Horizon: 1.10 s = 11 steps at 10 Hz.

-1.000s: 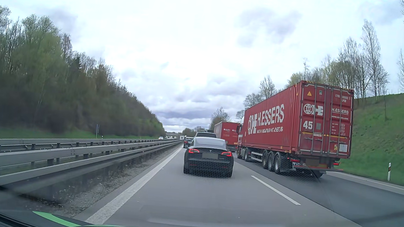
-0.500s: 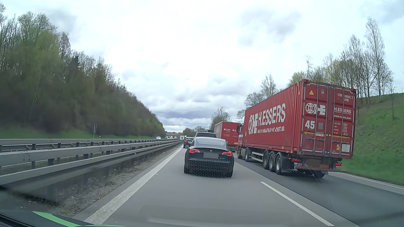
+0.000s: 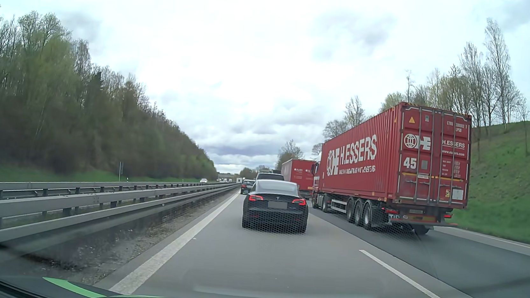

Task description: Follow the waypoints while adhering to traffic rules and regulations

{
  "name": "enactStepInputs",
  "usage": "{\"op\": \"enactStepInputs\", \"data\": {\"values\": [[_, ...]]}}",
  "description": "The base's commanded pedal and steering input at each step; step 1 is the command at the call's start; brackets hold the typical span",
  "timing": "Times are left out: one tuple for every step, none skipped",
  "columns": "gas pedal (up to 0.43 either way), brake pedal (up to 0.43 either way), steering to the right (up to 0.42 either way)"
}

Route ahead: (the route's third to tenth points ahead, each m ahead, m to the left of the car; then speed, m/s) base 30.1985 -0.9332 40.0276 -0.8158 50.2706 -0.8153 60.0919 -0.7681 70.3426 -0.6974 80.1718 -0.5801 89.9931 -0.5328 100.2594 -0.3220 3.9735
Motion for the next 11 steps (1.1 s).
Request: {"op": "enactStepInputs", "data": {"values": [[0.039,0.000,-0.005],[0.039,0.000,-0.005],[0.039,0.000,-0.005],[0.039,0.000,-0.005],[0.039,0.000,-0.005],[0.039,0.000,-0.006],[0.028,0.000,-0.006],[0.028,0.000,-0.007],[0.028,0.000,-0.008],[0.028,0.000,-0.009],[0.028,0.000,-0.009]]}}
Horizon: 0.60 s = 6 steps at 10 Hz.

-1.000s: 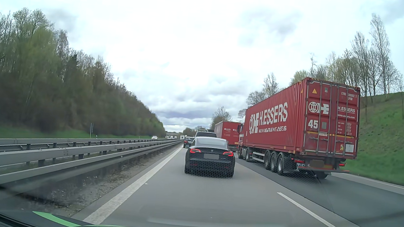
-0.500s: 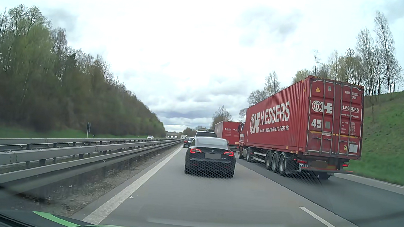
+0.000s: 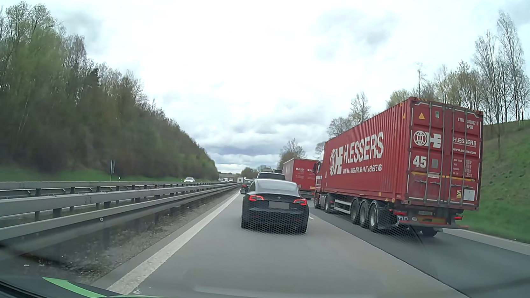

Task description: Follow the waypoints while adhering to traffic rules and regulations

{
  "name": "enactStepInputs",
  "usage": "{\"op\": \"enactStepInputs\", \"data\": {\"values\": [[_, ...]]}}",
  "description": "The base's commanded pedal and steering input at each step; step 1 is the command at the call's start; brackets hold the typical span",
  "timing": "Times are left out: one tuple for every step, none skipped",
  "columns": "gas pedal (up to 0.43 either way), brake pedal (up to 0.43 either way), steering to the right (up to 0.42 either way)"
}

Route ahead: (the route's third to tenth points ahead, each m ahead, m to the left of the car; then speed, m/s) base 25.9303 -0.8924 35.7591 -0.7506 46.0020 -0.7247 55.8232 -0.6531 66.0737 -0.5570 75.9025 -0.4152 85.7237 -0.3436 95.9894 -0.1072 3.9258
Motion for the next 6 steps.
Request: {"op": "enactStepInputs", "data": {"values": [[0.020,0.000,-0.009],[0.008,0.000,-0.009],[0.000,0.000,-0.009],[0.000,0.000,-0.009],[0.000,0.000,-0.009],[0.000,0.000,-0.009]]}}
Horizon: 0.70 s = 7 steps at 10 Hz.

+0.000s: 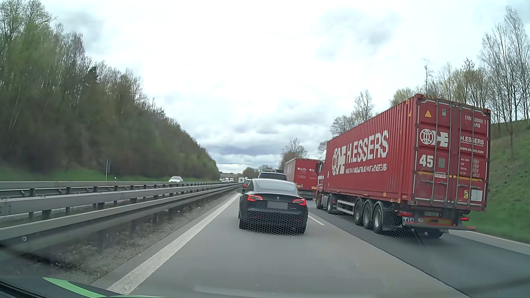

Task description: Follow the waypoints while adhering to traffic rules and regulations

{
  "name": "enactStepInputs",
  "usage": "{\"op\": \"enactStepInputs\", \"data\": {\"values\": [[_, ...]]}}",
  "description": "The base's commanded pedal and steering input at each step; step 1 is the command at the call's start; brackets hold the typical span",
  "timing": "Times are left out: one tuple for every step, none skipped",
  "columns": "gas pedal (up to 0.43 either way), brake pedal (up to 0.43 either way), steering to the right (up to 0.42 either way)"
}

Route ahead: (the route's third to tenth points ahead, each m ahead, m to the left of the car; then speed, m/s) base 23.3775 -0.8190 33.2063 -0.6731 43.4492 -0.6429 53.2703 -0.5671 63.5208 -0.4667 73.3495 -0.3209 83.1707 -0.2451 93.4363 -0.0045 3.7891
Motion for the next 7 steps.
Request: {"op": "enactStepInputs", "data": {"values": [[0.000,0.000,-0.009],[0.000,0.000,-0.009],[0.000,0.000,-0.009],[0.000,0.000,-0.008],[0.000,0.000,-0.007],[0.000,0.000,-0.006],[0.000,0.000,-0.006]]}}
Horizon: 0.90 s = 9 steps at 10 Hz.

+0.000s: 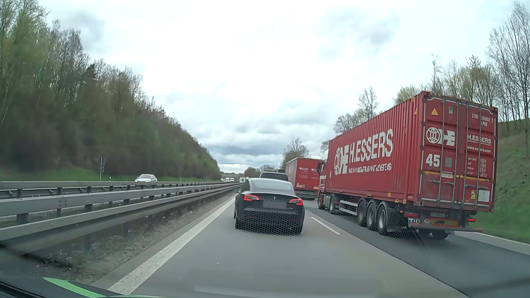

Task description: Follow the waypoints while adhering to traffic rules and regulations

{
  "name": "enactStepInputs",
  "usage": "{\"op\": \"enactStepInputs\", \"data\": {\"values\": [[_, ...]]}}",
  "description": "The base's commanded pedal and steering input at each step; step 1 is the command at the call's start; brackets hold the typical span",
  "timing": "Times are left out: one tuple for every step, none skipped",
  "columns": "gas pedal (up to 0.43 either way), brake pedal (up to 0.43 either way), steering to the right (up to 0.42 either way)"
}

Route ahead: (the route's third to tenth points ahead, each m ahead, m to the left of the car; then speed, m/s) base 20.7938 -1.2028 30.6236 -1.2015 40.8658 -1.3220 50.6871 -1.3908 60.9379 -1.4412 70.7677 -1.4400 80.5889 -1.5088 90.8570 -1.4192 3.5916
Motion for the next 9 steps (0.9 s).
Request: {"op": "enactStepInputs", "data": {"values": [[0.000,0.000,-0.006],[0.000,0.000,-0.005],[0.000,0.000,-0.005],[0.000,0.000,-0.004],[0.000,0.000,-0.004],[0.000,0.000,-0.004],[0.000,0.000,-0.004],[0.000,0.000,-0.004],[0.000,0.000,-0.004]]}}
